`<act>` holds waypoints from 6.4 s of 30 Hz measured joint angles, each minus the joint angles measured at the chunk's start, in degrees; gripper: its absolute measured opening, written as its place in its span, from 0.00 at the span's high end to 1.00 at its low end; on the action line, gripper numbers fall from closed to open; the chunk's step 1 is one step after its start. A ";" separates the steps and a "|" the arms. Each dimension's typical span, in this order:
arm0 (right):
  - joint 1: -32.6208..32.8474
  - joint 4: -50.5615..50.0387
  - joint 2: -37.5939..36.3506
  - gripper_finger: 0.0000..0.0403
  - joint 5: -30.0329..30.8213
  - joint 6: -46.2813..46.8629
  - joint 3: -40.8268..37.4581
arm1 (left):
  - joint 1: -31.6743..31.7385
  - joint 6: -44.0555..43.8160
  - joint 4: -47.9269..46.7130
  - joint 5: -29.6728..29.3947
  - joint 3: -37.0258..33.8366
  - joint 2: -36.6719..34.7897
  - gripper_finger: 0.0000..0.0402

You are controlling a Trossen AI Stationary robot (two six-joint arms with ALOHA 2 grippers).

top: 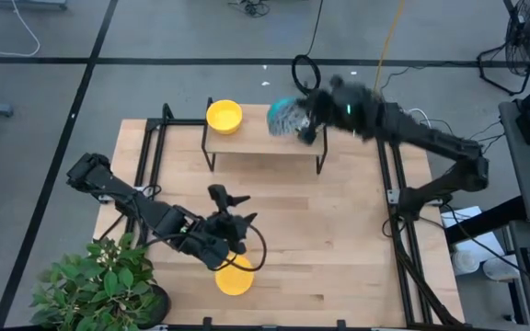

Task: Pick & Place Mini bowls
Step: Stack the blue bowl on top of the stacked blue bowls on the shelf, then stack the yellow bowl on top of the stacked yellow bowls on the shelf

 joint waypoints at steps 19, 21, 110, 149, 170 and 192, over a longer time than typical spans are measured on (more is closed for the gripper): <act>-26.56 -29.70 14.11 1.00 -26.52 11.20 12.04 | 5.73 -3.02 -1.86 8.48 0.00 -0.02 0.40; -26.63 -30.08 14.09 1.00 -26.52 10.95 12.04 | 5.89 -3.00 -2.00 10.34 0.00 -0.02 0.40; 21.74 49.84 -38.61 0.67 -39.81 -0.13 -60.35 | 1.21 -48.82 6.53 53.45 -28.19 0.72 0.40; 21.74 48.68 -38.59 0.68 -35.33 -0.63 -60.29 | 4.72 -35.99 7.76 49.38 -25.51 -4.32 0.99; 21.74 49.08 -38.59 0.68 -35.33 -0.02 -60.27 | 43.91 -31.11 -23.99 36.60 18.45 -15.34 0.99; 21.73 48.64 -38.61 0.68 -35.32 -0.02 -60.27 | 73.52 -32.50 -32.17 53.17 16.92 0.82 0.99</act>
